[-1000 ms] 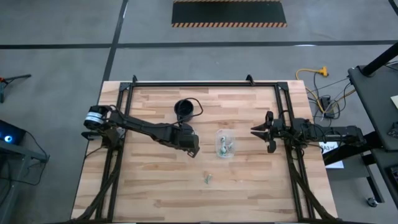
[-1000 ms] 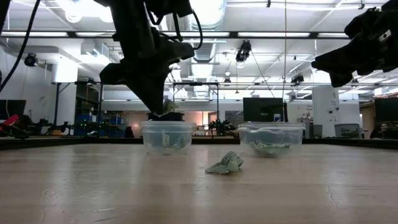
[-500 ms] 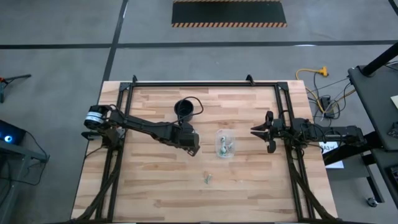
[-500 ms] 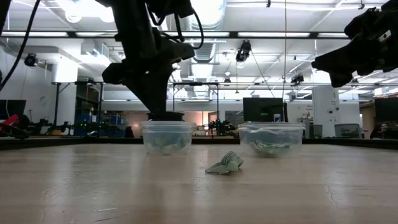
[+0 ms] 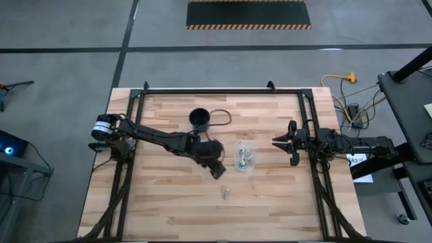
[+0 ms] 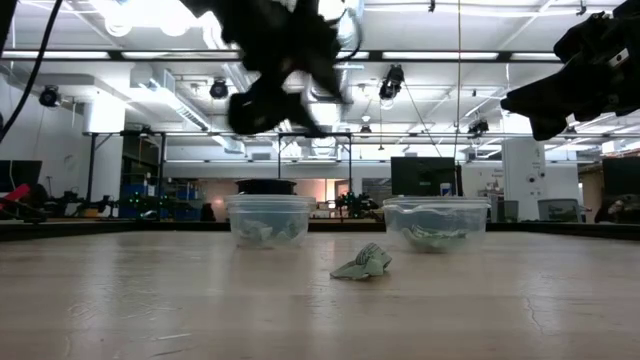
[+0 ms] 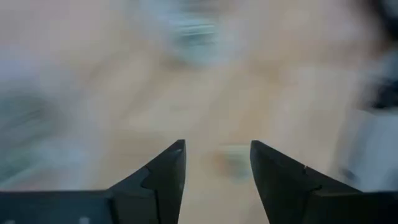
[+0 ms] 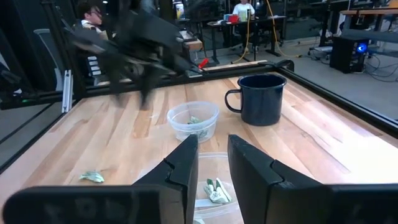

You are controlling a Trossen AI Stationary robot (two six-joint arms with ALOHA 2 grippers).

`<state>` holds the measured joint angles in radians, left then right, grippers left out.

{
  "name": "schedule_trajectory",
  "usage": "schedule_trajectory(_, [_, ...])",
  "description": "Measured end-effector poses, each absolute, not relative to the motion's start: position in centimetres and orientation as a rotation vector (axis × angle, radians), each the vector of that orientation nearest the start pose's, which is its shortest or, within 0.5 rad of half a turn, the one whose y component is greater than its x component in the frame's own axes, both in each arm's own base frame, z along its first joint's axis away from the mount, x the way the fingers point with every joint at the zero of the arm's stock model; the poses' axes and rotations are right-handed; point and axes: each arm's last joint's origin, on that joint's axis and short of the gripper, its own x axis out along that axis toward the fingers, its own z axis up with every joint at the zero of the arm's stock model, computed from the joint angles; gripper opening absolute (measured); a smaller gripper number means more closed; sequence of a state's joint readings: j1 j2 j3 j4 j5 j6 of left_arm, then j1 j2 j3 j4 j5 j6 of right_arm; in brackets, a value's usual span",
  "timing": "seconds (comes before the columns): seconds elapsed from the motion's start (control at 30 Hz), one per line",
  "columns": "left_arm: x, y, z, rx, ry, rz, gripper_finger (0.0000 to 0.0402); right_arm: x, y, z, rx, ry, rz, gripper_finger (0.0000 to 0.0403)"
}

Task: Pick and place Stevia / Truvia into bins
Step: Put the stevia packet into the round transparent container

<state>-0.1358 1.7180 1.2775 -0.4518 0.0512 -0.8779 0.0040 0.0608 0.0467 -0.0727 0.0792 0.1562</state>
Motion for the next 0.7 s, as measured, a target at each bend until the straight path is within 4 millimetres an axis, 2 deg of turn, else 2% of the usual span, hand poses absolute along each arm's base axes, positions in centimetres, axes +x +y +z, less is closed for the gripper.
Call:
schedule_trajectory(0.1, [37.4, -6.0, 25.1, -0.729, 0.805, -0.040, 0.0162, 9.9, -0.2, 16.8, 0.152, 0.081, -0.082, 0.0076])
schedule_trajectory(0.23, [37.8, -6.9, 26.3, -0.554, 0.728, -0.190, 0.0162, 9.9, -0.2, 16.8, 0.152, 0.081, -0.082, 0.0070])
schedule_trajectory(0.4, [37.5, -8.3, 27.7, -0.276, 0.735, -0.307, 0.0162, 9.9, -0.2, 16.8, 0.152, 0.081, -0.082, 0.0070])
schedule_trajectory(0.53, [36.9, -9.5, 28.5, -0.075, 0.780, -0.302, 0.0162, 9.9, -0.2, 16.8, 0.152, 0.081, -0.082, 0.0075])
schedule_trajectory(0.7, [36.6, -10.4, 29.1, 0.017, 0.837, -0.317, 0.0162, 9.9, -0.2, 16.8, 0.152, 0.081, -0.082, 0.0082])
